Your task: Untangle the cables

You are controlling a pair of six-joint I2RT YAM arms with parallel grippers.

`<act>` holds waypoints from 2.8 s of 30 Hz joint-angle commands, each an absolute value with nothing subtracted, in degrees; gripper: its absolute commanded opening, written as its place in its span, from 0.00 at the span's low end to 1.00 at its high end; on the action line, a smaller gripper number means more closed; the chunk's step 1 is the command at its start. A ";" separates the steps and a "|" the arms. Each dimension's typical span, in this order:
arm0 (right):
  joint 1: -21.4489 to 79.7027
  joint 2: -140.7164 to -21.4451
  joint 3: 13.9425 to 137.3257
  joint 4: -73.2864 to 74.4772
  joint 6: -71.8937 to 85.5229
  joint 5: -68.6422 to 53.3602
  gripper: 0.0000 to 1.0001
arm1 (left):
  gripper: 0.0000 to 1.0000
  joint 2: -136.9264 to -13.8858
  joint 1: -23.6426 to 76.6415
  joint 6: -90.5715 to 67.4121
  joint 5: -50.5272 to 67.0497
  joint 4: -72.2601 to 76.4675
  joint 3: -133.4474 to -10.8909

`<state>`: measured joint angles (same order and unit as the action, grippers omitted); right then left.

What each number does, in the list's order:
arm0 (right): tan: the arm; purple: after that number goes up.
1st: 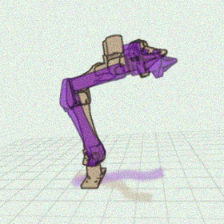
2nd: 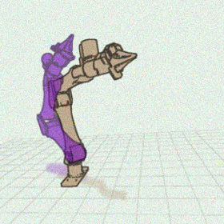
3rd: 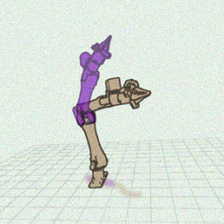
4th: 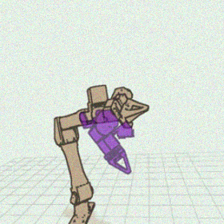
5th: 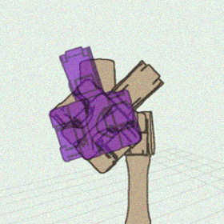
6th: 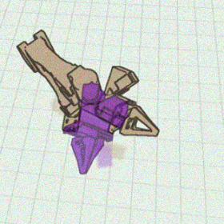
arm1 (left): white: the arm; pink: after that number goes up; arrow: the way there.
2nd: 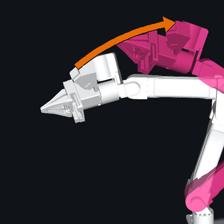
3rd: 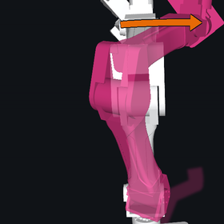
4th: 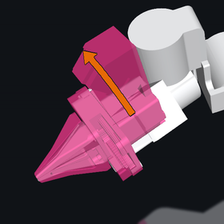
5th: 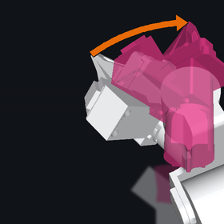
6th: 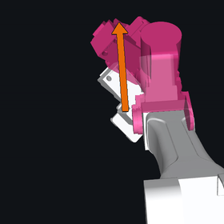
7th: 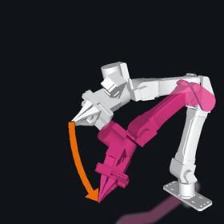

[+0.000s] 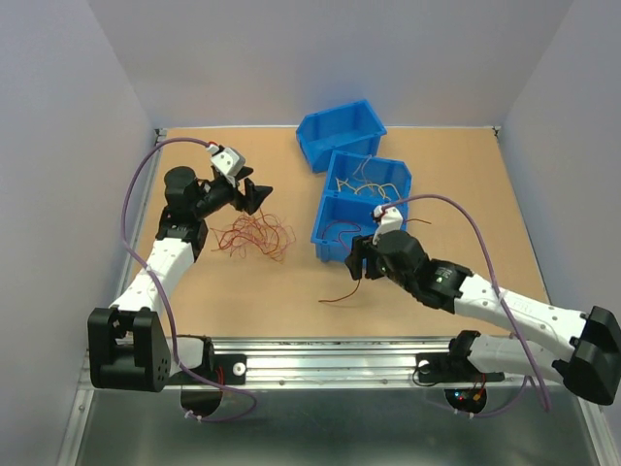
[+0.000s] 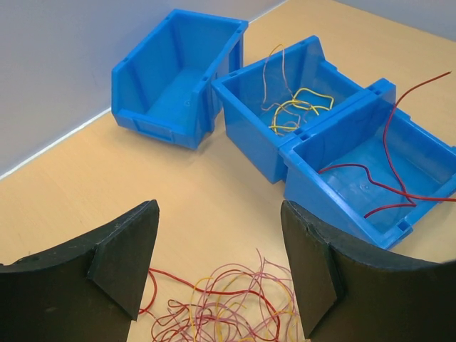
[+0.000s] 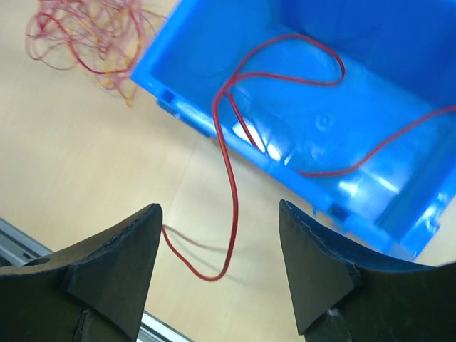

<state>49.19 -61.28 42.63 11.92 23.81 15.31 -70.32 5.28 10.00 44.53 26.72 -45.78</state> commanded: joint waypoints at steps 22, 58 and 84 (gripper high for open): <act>63.37 -68.99 39.20 11.86 37.36 31.20 0.01 | 0.80 -70.05 6.15 11.43 44.30 27.77 -48.08; 56.60 -80.58 72.24 17.13 -36.63 34.89 0.01 | 0.80 -70.84 6.42 11.51 44.12 27.25 -48.43; 35.77 -93.42 67.78 20.40 -25.14 0.36 0.01 | 0.80 -71.01 6.77 12.04 43.77 26.72 -48.69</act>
